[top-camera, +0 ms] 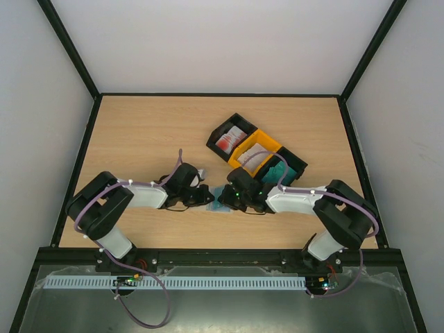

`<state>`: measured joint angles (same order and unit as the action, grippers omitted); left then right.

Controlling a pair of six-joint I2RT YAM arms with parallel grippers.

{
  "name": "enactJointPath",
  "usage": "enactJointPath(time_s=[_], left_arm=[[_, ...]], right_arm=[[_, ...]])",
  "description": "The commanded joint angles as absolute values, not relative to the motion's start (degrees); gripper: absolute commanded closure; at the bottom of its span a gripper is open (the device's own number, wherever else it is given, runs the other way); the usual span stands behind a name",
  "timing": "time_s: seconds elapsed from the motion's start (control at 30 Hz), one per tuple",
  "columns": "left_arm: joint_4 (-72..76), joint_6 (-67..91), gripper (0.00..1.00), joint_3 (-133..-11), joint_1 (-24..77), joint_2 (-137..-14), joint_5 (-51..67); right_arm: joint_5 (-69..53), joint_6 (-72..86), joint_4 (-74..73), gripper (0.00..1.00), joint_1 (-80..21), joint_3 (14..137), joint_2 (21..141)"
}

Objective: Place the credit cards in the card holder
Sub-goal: Insert the credit card into the card holder, then turn over the card slot in the card holder.

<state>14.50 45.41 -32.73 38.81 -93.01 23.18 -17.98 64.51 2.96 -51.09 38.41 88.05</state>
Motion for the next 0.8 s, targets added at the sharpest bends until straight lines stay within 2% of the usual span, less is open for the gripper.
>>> enactJointPath(time_s=[0.0, 0.17, 0.23, 0.3, 0.4, 0.47, 0.77], left_arm=[[3.94, 44.41, 0.95, -30.58, 38.23, -93.12, 17.55], [-0.44, 44.30, 0.87, -33.88, 38.23, -87.85, 17.18], [-3.54, 44.38, 0.80, -35.28, 38.23, -85.44, 16.32], [-6.43, 44.38, 0.74, -37.02, 38.23, -83.12, 15.19], [-10.33, 44.12, 0.66, -39.47, 38.19, -79.93, 13.26], [-12.93, 44.13, 0.63, -40.99, 38.18, -78.22, 11.12], [-18.80, 44.76, 0.58, -42.46, 35.25, -70.62, 3.40]], right_arm=[[-16.41, 63.43, 2.90, 0.91, -51.31, 40.19, 90.08], [-14.91, 60.95, 0.31, 0.95, -51.24, 41.89, 90.06], [-14.45, 59.64, -1.14, 0.95, -51.30, 43.18, 90.08], [-14.94, 58.29, -1.92, 0.88, -51.32, 44.51, 89.97], [-18.20, 56.46, -0.03, 0.72, -51.38, 45.44, 89.87], [-20.66, 56.21, 2.11, 0.65, -51.36, 45.61, 89.91], [-27.08, 56.29, 8.52, 0.57, -52.55, 47.60, 93.25]])
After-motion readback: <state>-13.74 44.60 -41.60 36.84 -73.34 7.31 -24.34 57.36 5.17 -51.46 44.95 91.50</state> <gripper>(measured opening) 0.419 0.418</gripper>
